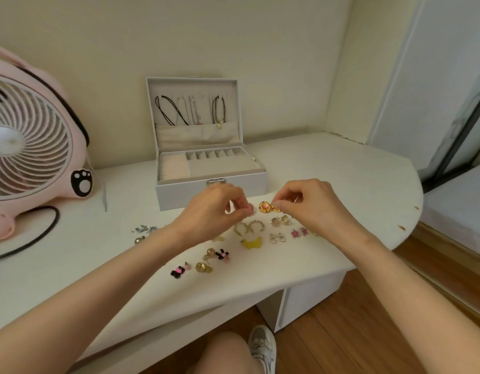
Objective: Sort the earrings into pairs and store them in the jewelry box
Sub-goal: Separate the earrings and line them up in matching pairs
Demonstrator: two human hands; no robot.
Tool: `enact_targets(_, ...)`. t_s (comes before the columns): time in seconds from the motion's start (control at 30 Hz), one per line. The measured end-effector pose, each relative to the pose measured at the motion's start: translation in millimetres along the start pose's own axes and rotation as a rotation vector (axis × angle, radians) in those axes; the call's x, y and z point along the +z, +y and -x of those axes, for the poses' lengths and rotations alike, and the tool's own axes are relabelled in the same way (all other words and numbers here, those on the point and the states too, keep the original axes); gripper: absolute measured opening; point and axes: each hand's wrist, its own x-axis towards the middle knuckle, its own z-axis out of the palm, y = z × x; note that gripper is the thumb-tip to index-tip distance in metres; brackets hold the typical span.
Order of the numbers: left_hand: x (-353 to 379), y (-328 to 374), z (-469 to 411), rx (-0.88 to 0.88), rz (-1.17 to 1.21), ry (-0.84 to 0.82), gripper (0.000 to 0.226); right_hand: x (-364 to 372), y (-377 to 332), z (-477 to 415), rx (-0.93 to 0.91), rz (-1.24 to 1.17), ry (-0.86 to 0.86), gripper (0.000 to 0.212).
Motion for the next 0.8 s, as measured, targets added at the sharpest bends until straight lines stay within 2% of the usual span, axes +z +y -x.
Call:
enact_targets(0.07,-6.5,-5.7,7.0,-0.028,0.007,-0.002,0.015,-2.4,-1.3,-4.0,0.012,0.037,-0.018,0.009)
enact_targets(0.2,-8.1,-12.6,14.8,-0.028,0.014,-0.007,0.011,-25.8,15.1,-7.0,0.081,0.277,-0.055,0.039)
enact_targets(0.27,-4.4,-13.2,15.0,-0.022,0.015,-0.01,0.012,-34.1,27.7,-2.4,0.142,0.373,-0.113,0.047)
enact_targets(0.4,6.1,-6.3,9.6,-0.002,0.034,-0.006,0.015,-33.0,47.6,5.9,0.226,0.413,-0.16,0.05)
enact_targets(0.8,19.6,16.5,-4.2,0.059,0.041,-0.031,0.017,-23.3,65.3,1.3,0.225,0.322,-0.132,0.042)
